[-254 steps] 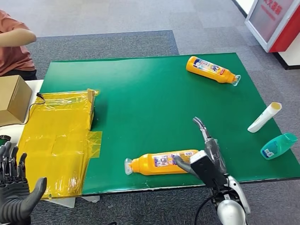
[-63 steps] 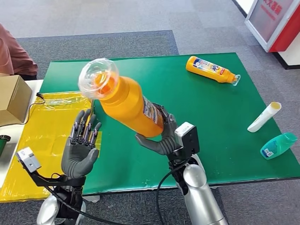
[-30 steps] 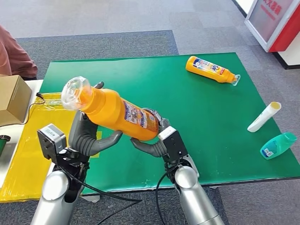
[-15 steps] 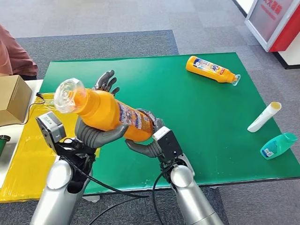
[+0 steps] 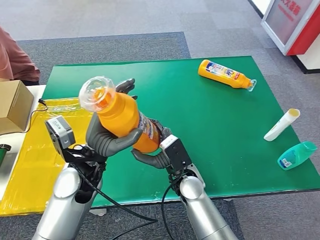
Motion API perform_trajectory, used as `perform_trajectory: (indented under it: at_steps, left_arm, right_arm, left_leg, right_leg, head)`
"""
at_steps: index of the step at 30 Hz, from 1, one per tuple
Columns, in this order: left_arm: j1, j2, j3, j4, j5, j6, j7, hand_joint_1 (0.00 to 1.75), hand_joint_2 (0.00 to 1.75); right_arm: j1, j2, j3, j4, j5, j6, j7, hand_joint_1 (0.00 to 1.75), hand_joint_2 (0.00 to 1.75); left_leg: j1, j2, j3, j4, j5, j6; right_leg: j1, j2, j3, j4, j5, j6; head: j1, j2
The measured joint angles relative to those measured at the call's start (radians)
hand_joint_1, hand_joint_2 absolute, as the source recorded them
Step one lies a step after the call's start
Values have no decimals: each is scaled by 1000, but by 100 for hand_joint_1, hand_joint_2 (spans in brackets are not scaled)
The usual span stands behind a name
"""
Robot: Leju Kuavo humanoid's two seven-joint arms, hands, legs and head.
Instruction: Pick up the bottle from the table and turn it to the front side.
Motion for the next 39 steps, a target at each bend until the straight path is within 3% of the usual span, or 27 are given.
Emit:
perform_trajectory:
  at_steps: [14,15,18,19,22,26,35,39]
  left_arm:
    - [-3,15,-1,16,25,-1,-12,175,175]
    - [-3,16,-1,17,28,-1,-14,175,175]
    - [-1,19,0,19,29,3,-21,175,175]
    - [2,19,1,18,24,12,-26,175,175]
    - [35,14,4,-4,-32,68,-55,175,175]
    - [98,-8,12,-82,-222,182,-104,175,175]
    - [198,-45,55,-253,-500,359,-163,175,175]
    - [220,-45,63,-291,-708,458,-175,175,175]
  right_arm:
    - [0,0,4,20,-11,0,-5,175,175]
    - [0,0,4,21,-12,0,-5,162,175]
    - [0,0,4,24,-17,0,-5,31,175]
    - [-1,0,4,24,-21,-1,-3,0,175]
    - [0,0,3,25,-35,-8,13,0,175]
    - [9,0,-9,17,-44,-22,34,0,175]
    - [49,-6,-105,-65,-59,-57,62,0,175]
    - [65,-10,-147,-114,-71,-65,66,0,175]
  left_leg:
    - [0,0,0,0,0,0]
    - [0,0,0,0,0,0]
    - [0,0,0,0,0,0]
    - [0,0,0,0,0,0]
    - [0,0,0,0,0,0]
    - [0,0,0,0,0,0]
    - [0,0,-1,0,0,0]
    - [0,0,-1,0,0,0]
  right_leg:
    - [0,0,0,0,0,0]
    - [0,0,0,0,0,0]
    - [0,0,0,0,0,0]
    - [0,0,0,0,0,0]
    - [0,0,0,0,0,0]
    - [0,0,0,0,0,0]
    - [0,0,-1,0,0,0]
    - [0,0,-1,0,0,0]
  head:
    - [0,0]
    - [0,0]
    - [0,0]
    - [0,0]
    - [0,0]
    - [0,0]
    - [0,0]
    - [0,0]
